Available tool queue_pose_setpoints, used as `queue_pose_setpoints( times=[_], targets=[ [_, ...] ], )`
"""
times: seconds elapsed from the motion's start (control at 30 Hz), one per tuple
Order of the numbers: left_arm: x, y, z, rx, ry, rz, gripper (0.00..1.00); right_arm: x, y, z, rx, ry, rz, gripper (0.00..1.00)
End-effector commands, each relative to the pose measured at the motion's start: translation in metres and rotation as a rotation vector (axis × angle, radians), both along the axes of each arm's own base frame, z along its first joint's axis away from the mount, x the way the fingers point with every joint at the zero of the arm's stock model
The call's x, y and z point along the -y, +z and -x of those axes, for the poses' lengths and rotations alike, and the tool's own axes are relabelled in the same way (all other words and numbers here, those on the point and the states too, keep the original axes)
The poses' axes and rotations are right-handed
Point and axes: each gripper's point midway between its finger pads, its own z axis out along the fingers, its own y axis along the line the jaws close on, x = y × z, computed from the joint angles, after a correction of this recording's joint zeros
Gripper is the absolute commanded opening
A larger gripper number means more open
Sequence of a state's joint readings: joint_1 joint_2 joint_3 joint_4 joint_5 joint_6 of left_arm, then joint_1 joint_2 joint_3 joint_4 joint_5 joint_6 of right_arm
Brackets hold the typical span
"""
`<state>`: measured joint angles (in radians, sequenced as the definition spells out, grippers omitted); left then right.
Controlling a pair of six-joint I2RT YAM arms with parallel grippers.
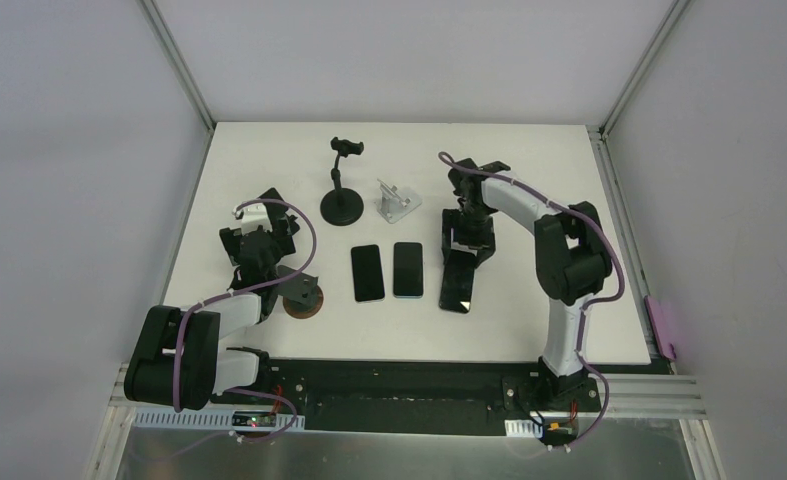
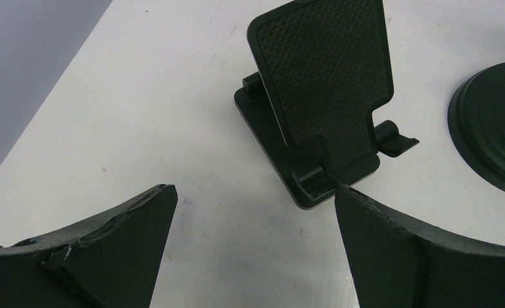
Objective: Remove the phone from the phone stand
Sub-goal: Move the phone to the center of the board.
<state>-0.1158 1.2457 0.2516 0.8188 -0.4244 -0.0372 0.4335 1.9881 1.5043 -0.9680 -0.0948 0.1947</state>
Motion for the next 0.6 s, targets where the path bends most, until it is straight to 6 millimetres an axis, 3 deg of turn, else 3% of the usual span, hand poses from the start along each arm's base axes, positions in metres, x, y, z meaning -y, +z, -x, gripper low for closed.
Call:
queue_pose_setpoints(
  times=[0.0,0.13,0.27,0.57],
  targets=[
    [-0.001,0.01,-0.004,0.052,0.004,0.017,0.99,-0.018,0.009,-0.002,0.007,-0.014,-0.051,0.56],
    [-0.001,0.01,-0.004,0.051,0.005,0.016,0.99,-0.028,0.01,-0.009,0.013,0.004,-0.079,0.61],
    [-0.001,0.01,-0.004,0.052,0.005,0.017,0.99,-0.037,0.01,-0.016,0.021,0.021,-0.086,0.77],
    [-0.002,0.01,-0.004,0.051,0.007,0.016,0.99,-0.039,0.007,-0.03,0.029,0.035,-0.053,0.79]
  ],
)
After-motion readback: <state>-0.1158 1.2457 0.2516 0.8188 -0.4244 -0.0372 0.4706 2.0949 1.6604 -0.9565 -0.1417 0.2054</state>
